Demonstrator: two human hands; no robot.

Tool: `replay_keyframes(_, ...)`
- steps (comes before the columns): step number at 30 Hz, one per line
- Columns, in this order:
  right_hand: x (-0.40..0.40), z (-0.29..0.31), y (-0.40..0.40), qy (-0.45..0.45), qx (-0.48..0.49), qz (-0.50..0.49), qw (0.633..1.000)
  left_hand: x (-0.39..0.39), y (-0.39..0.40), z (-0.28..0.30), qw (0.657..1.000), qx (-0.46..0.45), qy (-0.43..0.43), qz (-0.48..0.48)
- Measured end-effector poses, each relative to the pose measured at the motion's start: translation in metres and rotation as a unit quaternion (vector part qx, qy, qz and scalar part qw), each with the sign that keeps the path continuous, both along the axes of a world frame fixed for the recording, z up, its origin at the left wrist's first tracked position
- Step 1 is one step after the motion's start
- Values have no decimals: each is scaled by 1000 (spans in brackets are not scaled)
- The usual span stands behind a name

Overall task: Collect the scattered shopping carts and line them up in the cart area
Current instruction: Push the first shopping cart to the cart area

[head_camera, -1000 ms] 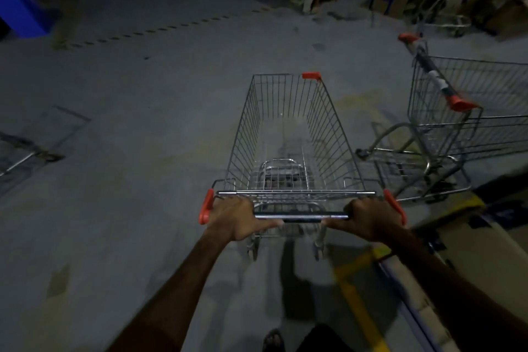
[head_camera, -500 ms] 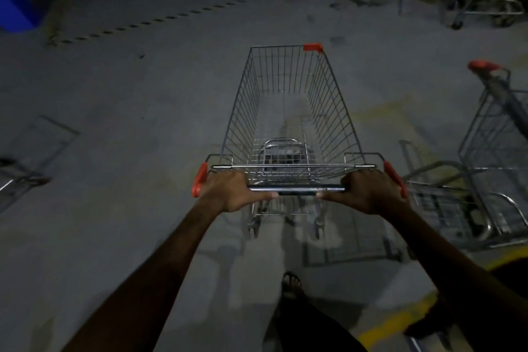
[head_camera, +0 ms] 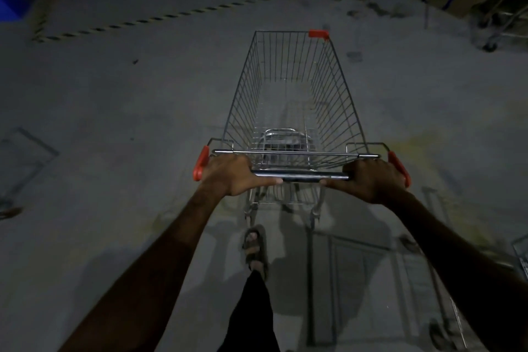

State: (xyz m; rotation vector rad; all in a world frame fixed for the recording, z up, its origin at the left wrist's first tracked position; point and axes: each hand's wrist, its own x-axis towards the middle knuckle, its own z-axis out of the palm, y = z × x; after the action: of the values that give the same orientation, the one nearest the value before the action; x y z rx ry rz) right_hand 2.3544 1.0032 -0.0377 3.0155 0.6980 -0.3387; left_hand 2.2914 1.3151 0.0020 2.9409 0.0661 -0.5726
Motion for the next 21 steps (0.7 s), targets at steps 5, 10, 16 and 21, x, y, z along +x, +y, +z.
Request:
replay_keyframes(5, 132, -1, 33, 10, 13, -9, 1000, 137, 37, -4, 1000, -16, 5, -5)
replay_keyframes(10, 264, 0, 60, 18, 19, -30, 999, 272, 65, 5, 999, -5, 32, -21)
replay_keyframes(16, 410, 3, 83, 21, 15, -35, 999, 423, 90, 2, 998, -15, 55, -30)
replay_keyframes(21, 540, -6, 99, -9, 22, -27, 999, 551, 104, 3, 999, -30, 30, -24)
